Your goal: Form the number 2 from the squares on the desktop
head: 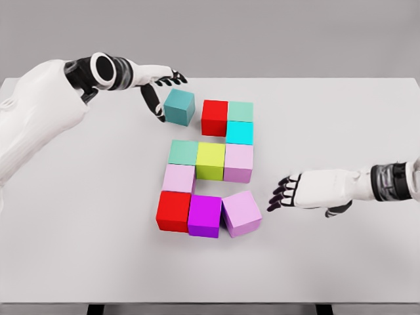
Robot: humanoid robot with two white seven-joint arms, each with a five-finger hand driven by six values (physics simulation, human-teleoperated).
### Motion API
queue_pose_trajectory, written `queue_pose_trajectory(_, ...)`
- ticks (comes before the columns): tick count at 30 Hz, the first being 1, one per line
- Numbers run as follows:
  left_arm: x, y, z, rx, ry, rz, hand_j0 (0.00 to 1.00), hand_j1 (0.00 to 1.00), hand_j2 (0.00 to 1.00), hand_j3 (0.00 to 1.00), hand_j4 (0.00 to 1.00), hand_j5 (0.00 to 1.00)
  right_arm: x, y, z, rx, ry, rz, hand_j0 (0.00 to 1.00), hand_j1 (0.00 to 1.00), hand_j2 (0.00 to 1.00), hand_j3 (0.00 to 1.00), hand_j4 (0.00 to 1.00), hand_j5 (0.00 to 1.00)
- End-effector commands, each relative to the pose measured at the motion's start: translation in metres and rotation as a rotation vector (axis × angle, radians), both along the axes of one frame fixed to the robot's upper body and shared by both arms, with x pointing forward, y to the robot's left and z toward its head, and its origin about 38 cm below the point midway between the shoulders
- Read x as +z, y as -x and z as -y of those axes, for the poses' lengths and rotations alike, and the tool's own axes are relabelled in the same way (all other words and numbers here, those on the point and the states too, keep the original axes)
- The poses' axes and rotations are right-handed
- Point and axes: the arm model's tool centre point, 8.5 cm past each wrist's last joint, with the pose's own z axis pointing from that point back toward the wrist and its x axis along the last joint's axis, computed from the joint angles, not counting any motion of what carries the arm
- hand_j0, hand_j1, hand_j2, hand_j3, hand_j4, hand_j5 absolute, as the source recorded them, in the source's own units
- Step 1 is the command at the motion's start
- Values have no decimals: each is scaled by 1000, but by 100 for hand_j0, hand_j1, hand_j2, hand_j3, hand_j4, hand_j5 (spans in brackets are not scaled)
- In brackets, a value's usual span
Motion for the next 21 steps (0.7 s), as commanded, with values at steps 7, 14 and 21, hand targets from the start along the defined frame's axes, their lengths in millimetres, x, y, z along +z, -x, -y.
queue_pose_trajectory(7,-8,-2,-40,74,-89,8,100,100,100,100,100,100,2,9,-10,39,-10,-5,100,100,100,100,100,100)
queue_pose_trajectory(14,-14,6,-29,19,-118,7,100,100,100,100,100,100,0,9,-15,48,-20,-9,100,100,100,100,100,100)
queue_pose_trajectory(21,-21,13,-21,-17,-143,-1,100,100,100,100,100,100,-3,11,-19,58,-21,-18,100,100,100,100,100,100)
